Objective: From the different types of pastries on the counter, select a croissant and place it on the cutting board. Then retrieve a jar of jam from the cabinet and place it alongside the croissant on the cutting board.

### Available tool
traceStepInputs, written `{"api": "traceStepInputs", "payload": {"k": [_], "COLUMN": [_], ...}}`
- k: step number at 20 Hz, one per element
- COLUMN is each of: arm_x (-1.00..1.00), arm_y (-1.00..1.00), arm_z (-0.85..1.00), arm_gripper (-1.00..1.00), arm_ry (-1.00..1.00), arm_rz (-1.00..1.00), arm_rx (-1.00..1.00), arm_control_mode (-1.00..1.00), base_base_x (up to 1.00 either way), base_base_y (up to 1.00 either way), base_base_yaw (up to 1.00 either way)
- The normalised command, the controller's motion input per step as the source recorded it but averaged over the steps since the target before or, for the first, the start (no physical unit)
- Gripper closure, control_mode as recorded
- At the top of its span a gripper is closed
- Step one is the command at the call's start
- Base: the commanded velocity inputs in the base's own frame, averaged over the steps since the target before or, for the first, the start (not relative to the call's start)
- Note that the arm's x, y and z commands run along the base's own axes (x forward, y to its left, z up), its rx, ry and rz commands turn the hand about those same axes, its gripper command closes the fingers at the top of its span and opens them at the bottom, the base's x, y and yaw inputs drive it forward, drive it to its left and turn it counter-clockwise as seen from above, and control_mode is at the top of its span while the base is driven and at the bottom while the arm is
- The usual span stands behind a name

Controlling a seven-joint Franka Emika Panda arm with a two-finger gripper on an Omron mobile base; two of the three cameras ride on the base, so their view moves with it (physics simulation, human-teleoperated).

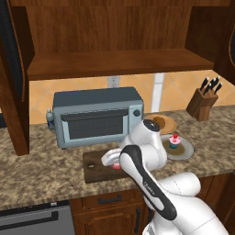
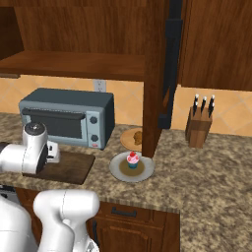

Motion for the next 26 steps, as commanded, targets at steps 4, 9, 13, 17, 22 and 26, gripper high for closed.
{"api": "traceStepInputs", "payload": {"k": [4,9,13,17,22,26], "arm_x": [0.03,0.20,0.45,0.07,0.36,0.00], "arm_y": [0.04,0.23,0.21,0.03,-0.06,0.00], "arm_z": [-0.62,-0.10,0.00,0.00,-0.14,-0.13], "arm_gripper": [1.00,1.00,1.00,1.00,1.00,1.00], "arm_ry": [0.00,-0.06,-0.13,-0.05,0.02,0.02], "arm_rz": [0.00,-0.02,-0.05,0.00,0.00,0.00], "arm_rx": [-0.03,0.00,0.00,0.00,0.00,0.00], "arm_control_mode": [-1.00,-1.00,-1.00,-1.00,-1.00,-1.00], "base_base_x": [0.00,0.00,0.00,0.00,0.00,0.00], "base_base_y": [0.00,0.00,0.00,0.00,0.00,0.00], "base_base_yaw": [0.00,0.00,0.00,0.00,0.00,0.00]}}
